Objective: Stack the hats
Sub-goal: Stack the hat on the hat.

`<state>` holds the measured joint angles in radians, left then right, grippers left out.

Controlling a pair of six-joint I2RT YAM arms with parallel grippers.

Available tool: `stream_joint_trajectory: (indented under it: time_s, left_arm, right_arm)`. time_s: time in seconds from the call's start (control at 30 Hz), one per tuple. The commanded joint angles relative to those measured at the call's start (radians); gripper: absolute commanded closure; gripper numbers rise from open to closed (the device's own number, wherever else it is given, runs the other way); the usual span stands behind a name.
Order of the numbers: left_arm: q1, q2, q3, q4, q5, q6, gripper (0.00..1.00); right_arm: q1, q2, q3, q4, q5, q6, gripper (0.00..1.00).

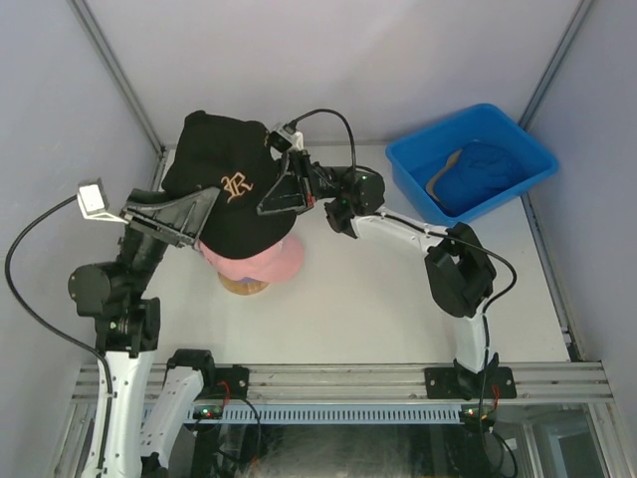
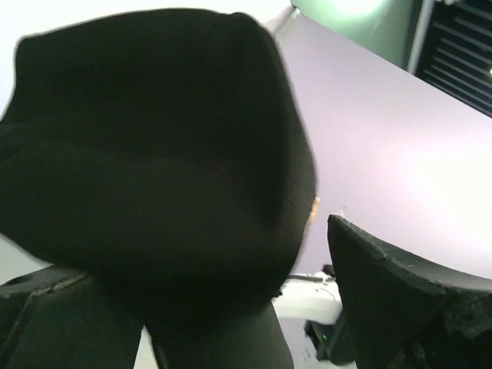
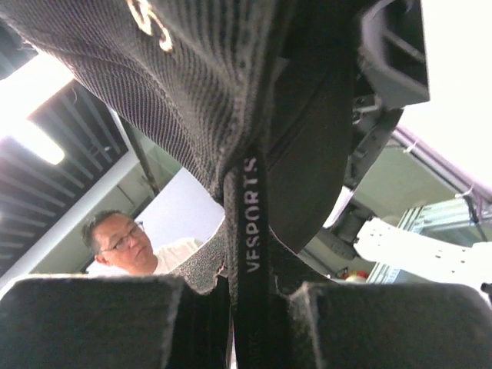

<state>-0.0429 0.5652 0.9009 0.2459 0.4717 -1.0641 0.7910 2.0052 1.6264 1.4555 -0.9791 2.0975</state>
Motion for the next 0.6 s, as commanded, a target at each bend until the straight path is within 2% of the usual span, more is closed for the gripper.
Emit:
stream_joint_trajectory:
  time_s: [0.0,0.1,0.17,0.23,0.27,0.33,0.37,0.57]
  left_arm:
    - [0.013,0.01,0.006,0.196,0.155,-0.163,0.08]
    - [0.013,0.037,0.022,0.293,0.202,-0.232,0.1]
    - [0.012,0.06,0.012,0.373,0.231,-0.293,0.19]
    - [0.011,0.074,-0.01,0.431,0.246,-0.338,0.4]
    - [0.01,0.076,-0.014,0.453,0.25,-0.352,0.54]
    - [0.008,0.079,-0.024,0.496,0.262,-0.377,0.9]
    - [0.007,0.076,-0.026,0.505,0.263,-0.384,0.99]
    - [0.003,0.023,-0.068,0.507,0.222,-0.384,1.0]
  right_arm:
    - [0.041,-0.124,-0.054,0.049,-0.065,0.236,1.0]
    - [0.046,-0.174,-0.143,0.048,-0.068,0.215,1.0]
    - [0.053,-0.194,-0.182,0.045,-0.066,0.204,1.0]
    - [0.068,-0.202,-0.198,0.036,-0.064,0.195,1.0]
    - [0.074,-0.203,-0.199,0.028,-0.066,0.19,1.0]
    - [0.086,-0.208,-0.2,0.0,-0.071,0.172,1.0]
    - [0.089,-0.212,-0.203,-0.017,-0.073,0.159,1.0]
    - [0.076,-0.255,-0.23,-0.124,-0.056,0.07,1.0]
